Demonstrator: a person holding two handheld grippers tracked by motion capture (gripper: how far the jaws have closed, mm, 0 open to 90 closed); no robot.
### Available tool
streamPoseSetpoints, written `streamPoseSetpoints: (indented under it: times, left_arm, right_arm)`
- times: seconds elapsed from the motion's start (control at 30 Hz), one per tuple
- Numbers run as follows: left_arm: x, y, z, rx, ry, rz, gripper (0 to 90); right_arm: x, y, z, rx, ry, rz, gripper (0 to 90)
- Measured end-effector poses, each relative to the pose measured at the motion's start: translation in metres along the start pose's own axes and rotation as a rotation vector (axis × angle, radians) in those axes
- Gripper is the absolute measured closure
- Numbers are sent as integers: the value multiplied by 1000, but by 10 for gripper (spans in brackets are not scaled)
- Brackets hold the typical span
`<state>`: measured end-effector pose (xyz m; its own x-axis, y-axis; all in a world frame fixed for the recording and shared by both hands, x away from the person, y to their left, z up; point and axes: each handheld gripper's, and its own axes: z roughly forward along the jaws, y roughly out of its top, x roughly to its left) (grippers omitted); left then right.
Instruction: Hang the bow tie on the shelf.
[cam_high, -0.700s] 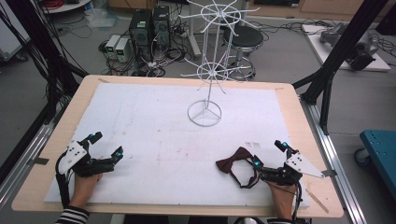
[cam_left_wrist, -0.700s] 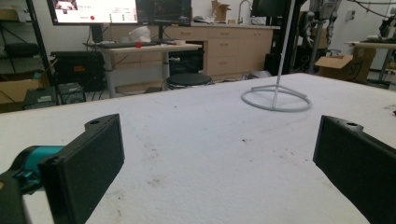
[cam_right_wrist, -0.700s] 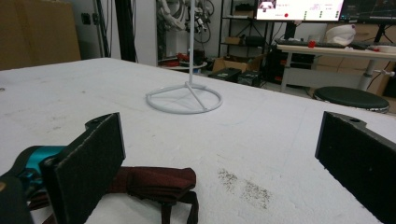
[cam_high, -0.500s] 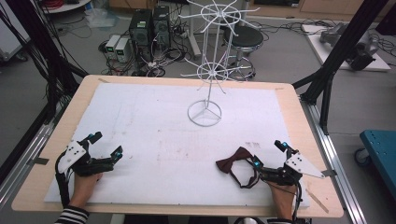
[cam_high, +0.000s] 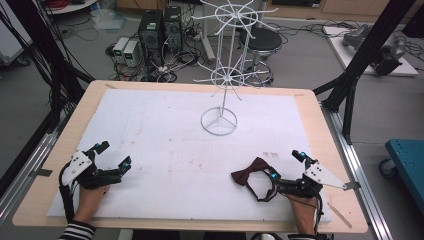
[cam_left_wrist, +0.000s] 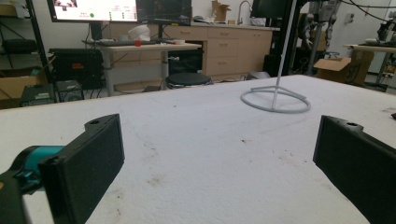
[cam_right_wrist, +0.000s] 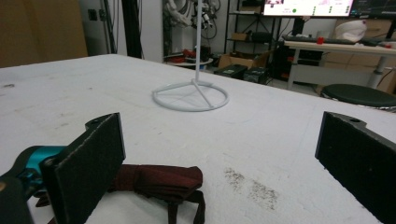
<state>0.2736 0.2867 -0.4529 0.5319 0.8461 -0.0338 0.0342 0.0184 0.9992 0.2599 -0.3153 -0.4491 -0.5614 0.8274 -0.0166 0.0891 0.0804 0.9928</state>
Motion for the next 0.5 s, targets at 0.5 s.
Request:
streamPoseSetpoints:
  times: [0.5]
  left_arm:
    - [1,0,0,3,-3,-1,23]
  right_arm:
    - [-3,38,8,149,183,-88,7]
